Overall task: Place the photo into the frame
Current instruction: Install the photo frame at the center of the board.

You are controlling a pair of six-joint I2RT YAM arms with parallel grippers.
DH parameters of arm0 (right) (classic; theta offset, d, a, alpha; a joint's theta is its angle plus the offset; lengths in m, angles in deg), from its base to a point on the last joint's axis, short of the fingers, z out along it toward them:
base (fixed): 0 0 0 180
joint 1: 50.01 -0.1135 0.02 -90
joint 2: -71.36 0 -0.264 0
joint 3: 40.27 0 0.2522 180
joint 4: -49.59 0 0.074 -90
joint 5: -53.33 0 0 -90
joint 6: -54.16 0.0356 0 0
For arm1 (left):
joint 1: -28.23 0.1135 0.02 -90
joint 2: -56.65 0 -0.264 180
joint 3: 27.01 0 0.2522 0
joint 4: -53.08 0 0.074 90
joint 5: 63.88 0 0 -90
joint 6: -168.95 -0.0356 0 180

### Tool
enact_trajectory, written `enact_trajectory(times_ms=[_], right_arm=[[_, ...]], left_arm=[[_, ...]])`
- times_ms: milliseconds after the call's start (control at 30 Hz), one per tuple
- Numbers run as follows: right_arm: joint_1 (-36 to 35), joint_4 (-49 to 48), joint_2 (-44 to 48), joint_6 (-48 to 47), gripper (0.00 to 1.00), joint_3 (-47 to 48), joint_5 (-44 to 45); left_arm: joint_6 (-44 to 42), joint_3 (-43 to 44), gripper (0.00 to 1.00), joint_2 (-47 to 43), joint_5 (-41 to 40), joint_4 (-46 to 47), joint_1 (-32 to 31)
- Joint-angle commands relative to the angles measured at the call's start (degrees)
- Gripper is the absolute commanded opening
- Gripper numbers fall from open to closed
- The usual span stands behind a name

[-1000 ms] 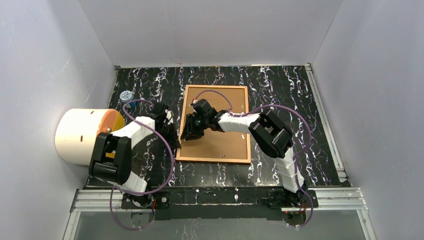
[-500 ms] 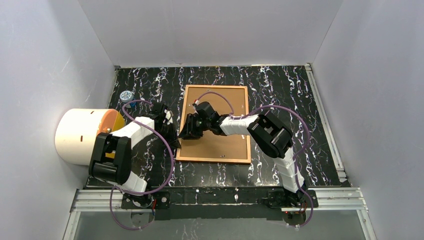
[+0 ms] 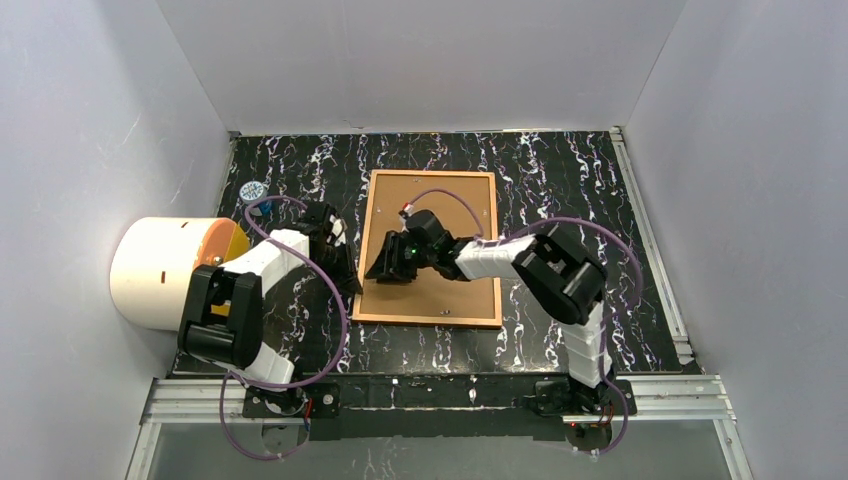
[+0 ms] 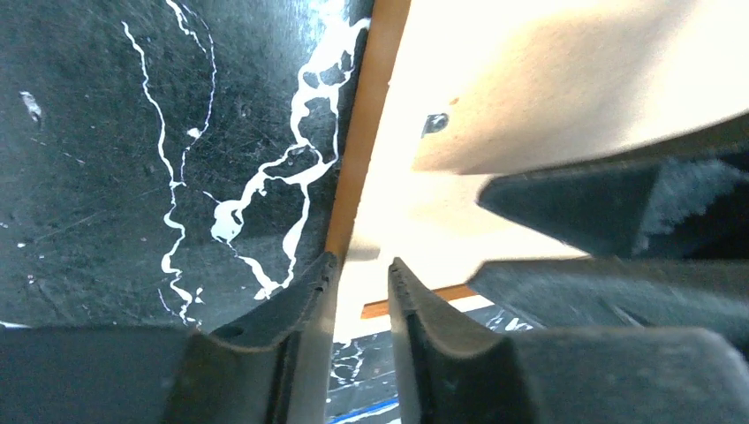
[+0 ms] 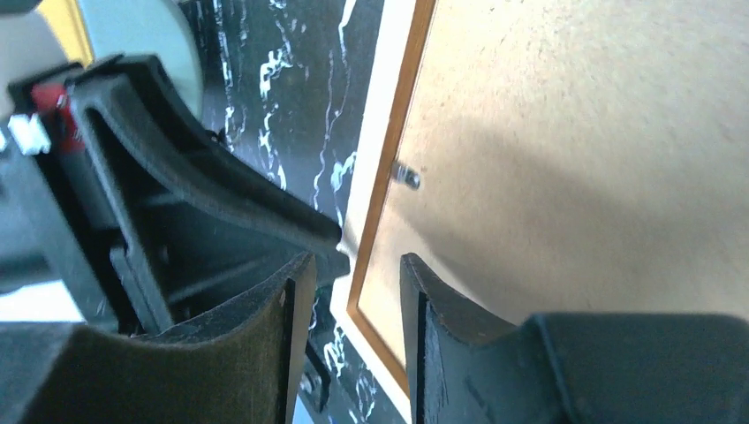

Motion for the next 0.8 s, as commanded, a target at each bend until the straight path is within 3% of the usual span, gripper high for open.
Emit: enact_trajectory(times_ms=[0,100,333,567,767], right_arm=[[3.01,-3.54,10.23,-0.45,0.5,-3.59,3.28],[6.56,-0.92,12.35,0.25,0.51,-4.3,3.95],[11.58,8.21,7.82,-2.31,0.52,3.01,3.13],[12.98,12.22,-2.7,-6.94,0.52,15.29,2.79],[13.73,12.43,-9.86,-9.21,0.51,22.33,2.52]], left_arm=[[-1.43,5.69,0.32,-0.74,2.7,-3.75,0.2],[-1.38,9.12,0.41,-0.54,3.92,-3.12,0.22],[-1.35,16.58,0.47,7.53,-0.07,-0.95,0.36],[-1.84,22.83,0.47,16.47,-4.22,2.16,0.49],[-0.97,24.35,0.41,19.59,-8.03,5.47,0.53]])
